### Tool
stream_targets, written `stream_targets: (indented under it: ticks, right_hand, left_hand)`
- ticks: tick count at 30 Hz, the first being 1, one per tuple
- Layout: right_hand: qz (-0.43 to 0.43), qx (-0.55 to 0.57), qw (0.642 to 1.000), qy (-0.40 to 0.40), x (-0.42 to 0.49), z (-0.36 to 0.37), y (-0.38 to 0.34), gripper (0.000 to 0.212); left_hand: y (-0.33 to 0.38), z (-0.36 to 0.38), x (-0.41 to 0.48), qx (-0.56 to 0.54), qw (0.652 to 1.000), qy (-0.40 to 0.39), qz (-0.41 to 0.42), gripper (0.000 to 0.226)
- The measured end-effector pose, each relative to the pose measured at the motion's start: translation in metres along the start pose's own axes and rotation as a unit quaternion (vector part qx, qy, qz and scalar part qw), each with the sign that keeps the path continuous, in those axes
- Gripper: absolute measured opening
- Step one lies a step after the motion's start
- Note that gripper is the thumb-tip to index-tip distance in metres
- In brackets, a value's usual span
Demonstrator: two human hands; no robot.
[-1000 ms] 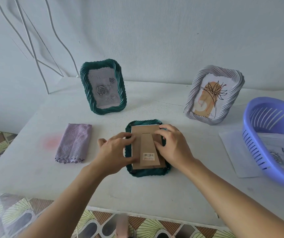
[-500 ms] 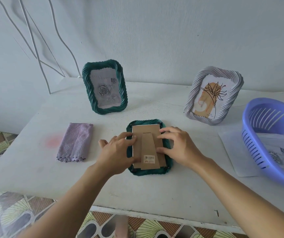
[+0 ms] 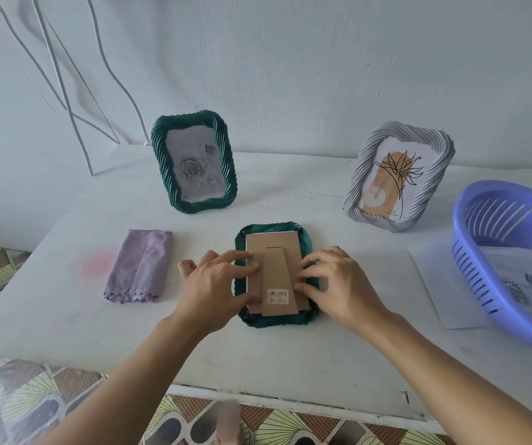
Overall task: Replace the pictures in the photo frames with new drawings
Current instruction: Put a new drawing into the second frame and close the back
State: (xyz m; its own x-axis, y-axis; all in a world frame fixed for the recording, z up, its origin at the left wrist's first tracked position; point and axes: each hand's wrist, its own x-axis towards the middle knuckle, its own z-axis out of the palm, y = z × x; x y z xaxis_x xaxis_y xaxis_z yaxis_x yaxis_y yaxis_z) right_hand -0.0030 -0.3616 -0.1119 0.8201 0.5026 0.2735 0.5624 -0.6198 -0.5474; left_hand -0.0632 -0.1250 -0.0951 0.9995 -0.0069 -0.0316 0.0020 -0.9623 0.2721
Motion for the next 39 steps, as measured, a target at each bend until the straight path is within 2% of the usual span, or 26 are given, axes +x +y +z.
stream_targets:
  ticks: [5, 8, 16, 23, 32, 36, 39]
  right_hand:
    - [0.007, 0.046, 0.993, -0.107, -0.015, -0.017, 0.009, 0.039]
    - [0.008, 0.056, 0.989, -0.133, -0.018, -0.022, 0.012, 0.048]
    - [0.016, 0.077, 0.991, -0.104, -0.023, -0.017, 0.013, 0.042]
    - [0.053, 0.125, 0.991, -0.004, -0.026, -0.001, 0.008, 0.024]
    - [0.057, 0.126, 0.99, -0.016, -0.023, -0.003, 0.009, 0.027]
    - [0.041, 0.078, 0.996, -0.013, -0.011, -0.007, 0.006, 0.011]
    - [0.026, 0.034, 0.999, -0.015, 0.007, -0.009, 0.006, 0.014]
  left_hand:
    - [0.005, -0.002, 0.003, 0.016, 1.0, -0.018, -0.011, 0.051]
    - [0.005, -0.001, 0.001, 0.006, 1.0, -0.013, -0.016, 0.05]
    - [0.006, 0.005, -0.002, -0.02, 0.999, -0.002, -0.026, 0.046]
    - [0.005, 0.008, -0.002, -0.025, 0.999, -0.006, -0.029, 0.049]
    - [0.007, 0.004, -0.003, -0.021, 0.999, -0.006, -0.037, 0.049]
    - [0.008, 0.001, -0.002, -0.014, 0.999, -0.011, -0.035, 0.049]
    - [0.008, -0.001, -0.001, -0.003, 0.999, -0.02, -0.033, 0.05]
